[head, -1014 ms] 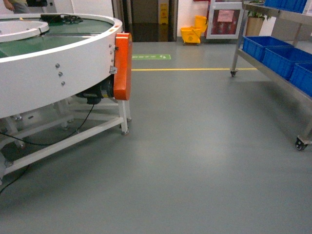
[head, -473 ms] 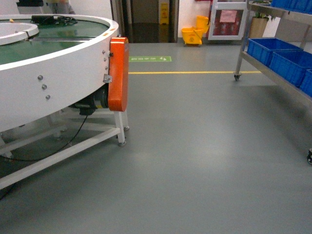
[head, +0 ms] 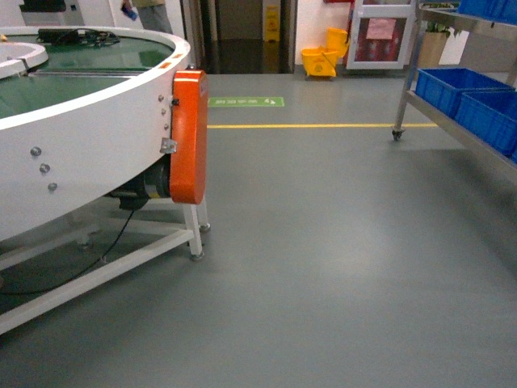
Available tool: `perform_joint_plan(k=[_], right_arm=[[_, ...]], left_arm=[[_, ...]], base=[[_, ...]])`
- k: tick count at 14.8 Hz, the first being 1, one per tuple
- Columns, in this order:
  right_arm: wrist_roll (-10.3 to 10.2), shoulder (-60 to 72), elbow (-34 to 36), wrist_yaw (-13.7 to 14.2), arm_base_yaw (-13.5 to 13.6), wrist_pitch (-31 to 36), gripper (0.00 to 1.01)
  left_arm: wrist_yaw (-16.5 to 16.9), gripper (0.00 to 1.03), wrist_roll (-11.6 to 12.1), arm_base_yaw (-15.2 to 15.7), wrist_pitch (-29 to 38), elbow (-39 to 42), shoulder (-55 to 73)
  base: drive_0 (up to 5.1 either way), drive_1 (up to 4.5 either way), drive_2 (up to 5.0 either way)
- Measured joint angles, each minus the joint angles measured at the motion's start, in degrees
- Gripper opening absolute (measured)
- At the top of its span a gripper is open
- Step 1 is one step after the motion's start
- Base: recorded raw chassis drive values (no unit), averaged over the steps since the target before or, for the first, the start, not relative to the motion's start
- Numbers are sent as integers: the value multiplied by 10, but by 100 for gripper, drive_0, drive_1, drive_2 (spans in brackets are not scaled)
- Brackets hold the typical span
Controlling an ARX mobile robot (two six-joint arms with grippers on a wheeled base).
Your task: Pick red block from blue box to shelf
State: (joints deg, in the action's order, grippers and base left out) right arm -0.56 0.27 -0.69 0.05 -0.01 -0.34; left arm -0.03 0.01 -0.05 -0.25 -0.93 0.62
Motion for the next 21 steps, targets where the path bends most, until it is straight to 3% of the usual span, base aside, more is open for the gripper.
perform_joint_plan(k=[6,21], right_arm=[[0,0,0,0,0,1,27],[0,0,0,0,0,1,27]], left_arm=[[1,98,0,0,0,0,0],[0,98,0,1,0,0,0]], base=[[6,439,-427],[-155,-155,-155]])
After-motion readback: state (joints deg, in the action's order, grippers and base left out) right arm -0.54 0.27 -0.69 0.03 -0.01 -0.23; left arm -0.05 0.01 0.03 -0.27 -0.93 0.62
